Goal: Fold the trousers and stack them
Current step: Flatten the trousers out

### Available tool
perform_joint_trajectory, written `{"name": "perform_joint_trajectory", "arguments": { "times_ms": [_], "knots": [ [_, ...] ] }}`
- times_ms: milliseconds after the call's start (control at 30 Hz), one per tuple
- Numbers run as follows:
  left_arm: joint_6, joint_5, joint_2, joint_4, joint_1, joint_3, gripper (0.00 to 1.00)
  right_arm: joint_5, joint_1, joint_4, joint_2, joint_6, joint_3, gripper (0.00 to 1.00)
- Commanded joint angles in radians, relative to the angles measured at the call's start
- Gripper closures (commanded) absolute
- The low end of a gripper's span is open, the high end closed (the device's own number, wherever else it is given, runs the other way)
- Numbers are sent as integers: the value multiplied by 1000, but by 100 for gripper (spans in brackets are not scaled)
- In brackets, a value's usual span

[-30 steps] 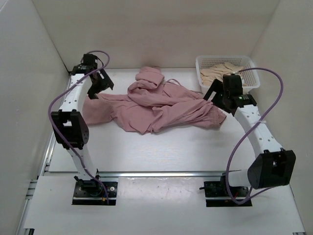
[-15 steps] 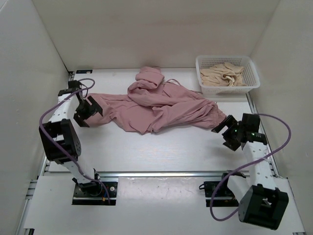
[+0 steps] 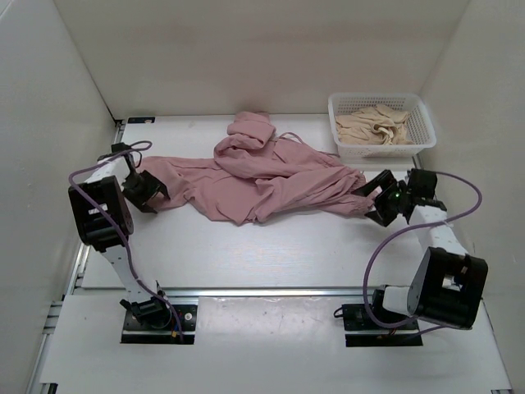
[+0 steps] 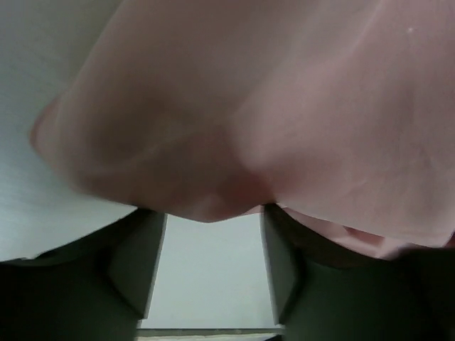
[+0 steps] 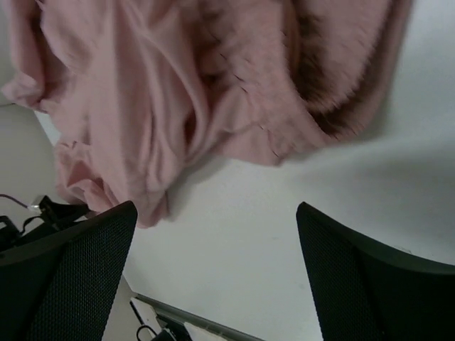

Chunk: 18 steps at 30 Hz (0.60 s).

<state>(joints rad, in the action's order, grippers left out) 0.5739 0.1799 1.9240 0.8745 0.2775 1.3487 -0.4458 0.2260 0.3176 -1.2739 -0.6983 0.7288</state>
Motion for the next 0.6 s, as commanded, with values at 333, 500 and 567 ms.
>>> {"name": "perform_joint_trajectory", "arguments": {
  "times_ms": [333, 500, 567],
  "knots": [
    [-11, -10, -66, 33, 11, 112, 90, 41, -132, -46, -525, -42, 517, 27],
    [-20, -10, -89, 89, 20, 208, 90, 87, -168, -3, -570, -64, 619, 100],
    [-20, -10, -100, 124, 20, 253, 90, 98, -168, 17, -561, -75, 668, 100]
  ]
}}
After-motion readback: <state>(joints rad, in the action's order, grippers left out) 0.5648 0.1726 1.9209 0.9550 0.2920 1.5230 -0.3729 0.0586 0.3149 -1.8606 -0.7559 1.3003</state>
